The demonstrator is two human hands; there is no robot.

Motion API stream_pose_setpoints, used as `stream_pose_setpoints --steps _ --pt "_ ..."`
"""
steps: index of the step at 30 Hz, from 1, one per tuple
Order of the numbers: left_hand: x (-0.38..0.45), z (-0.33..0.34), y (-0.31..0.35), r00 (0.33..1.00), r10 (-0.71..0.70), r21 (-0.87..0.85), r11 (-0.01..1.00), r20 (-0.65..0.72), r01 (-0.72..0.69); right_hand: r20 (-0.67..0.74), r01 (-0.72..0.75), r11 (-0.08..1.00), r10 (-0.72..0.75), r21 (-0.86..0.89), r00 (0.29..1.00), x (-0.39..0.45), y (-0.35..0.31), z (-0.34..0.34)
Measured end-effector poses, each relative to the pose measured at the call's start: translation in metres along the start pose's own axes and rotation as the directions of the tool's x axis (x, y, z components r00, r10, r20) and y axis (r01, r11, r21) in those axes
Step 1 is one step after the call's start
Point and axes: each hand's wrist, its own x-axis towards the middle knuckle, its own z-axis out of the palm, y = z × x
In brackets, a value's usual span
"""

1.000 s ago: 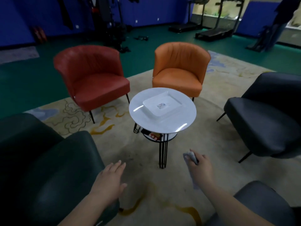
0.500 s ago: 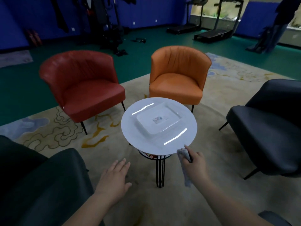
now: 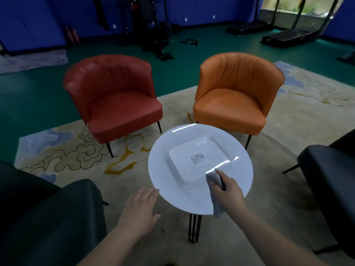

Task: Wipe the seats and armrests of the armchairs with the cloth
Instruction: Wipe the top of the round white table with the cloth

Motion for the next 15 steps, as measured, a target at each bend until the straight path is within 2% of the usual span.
stream_pose_setpoints --steps 7,15 --pt "0.080 -0.009 -0.008 0.999 -0.025 -0.021 0.999 0.024 0.025 0.077 -0.103 0.981 0.091 0.164 0.993 0.070 -0.011 0.008" --pt "0.142 -0.008 0.005 0.996 -0.088 -0.030 0.996 0.030 0.089 0.155 -0.198 0.964 0.172 0.176 0.973 0.146 -0.002 0.000"
